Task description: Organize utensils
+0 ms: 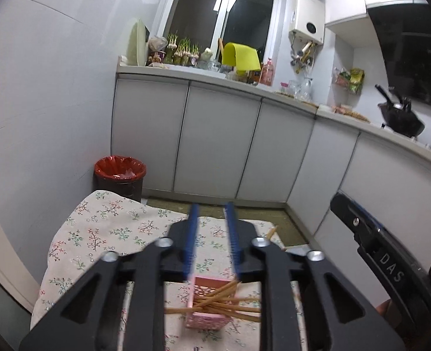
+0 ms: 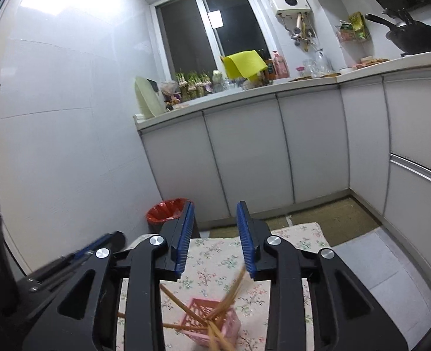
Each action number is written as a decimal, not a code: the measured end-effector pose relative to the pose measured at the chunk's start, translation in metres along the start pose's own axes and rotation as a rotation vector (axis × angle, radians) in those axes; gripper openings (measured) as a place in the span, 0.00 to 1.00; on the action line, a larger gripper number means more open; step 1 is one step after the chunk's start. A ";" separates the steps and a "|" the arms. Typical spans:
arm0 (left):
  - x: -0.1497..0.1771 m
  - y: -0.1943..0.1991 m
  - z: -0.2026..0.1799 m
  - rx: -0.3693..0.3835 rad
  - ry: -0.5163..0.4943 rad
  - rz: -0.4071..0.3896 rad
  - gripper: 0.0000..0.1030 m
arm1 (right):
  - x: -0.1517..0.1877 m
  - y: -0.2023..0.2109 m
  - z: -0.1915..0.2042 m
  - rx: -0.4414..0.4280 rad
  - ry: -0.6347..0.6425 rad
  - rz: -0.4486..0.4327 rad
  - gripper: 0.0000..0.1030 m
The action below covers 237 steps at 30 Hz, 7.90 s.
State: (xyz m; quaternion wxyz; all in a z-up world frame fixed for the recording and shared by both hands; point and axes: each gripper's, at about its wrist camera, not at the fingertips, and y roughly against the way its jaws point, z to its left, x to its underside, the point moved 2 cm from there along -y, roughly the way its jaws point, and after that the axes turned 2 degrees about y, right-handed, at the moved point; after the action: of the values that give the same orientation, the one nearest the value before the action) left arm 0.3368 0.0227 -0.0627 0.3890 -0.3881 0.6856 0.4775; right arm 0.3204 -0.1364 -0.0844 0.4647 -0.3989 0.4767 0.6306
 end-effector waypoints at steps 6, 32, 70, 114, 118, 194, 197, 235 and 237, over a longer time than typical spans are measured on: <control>0.000 0.050 -0.012 -0.045 -0.039 -0.023 0.46 | -0.007 0.041 -0.007 0.068 0.008 0.005 0.30; 0.075 0.159 -0.014 -0.082 -0.068 0.158 0.93 | 0.024 0.180 -0.018 0.297 0.025 0.096 0.93; 0.233 -0.091 0.015 -0.165 -0.165 0.790 0.28 | 0.158 0.116 -0.062 0.246 -0.024 0.653 0.93; 0.143 0.069 0.074 -0.007 -0.036 0.594 0.07 | 0.245 -0.038 0.027 0.365 -0.019 0.952 0.15; 0.141 0.075 0.065 0.013 -0.047 0.583 0.07 | 0.244 -0.030 0.014 0.297 -0.129 0.955 0.06; -0.017 0.160 -0.036 -0.130 -0.086 -0.085 0.80 | -0.053 0.131 0.010 0.107 -0.002 -0.006 0.67; -0.011 0.191 -0.044 -0.117 -0.075 -0.108 0.83 | -0.048 0.160 0.012 0.135 0.002 -0.012 0.83; 0.031 0.315 -0.070 -0.275 -0.073 -0.134 0.94 | -0.002 0.307 0.021 0.402 0.071 0.065 0.93; 0.033 0.313 -0.072 -0.303 -0.084 -0.135 0.94 | 0.000 0.306 0.021 0.406 0.078 0.072 0.93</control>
State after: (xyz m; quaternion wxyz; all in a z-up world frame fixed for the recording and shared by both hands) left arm 0.0287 0.0244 0.0352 0.3859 -0.4672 0.5612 0.5638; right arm 0.0234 -0.1512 -0.0091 0.4940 -0.3036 0.6257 0.5218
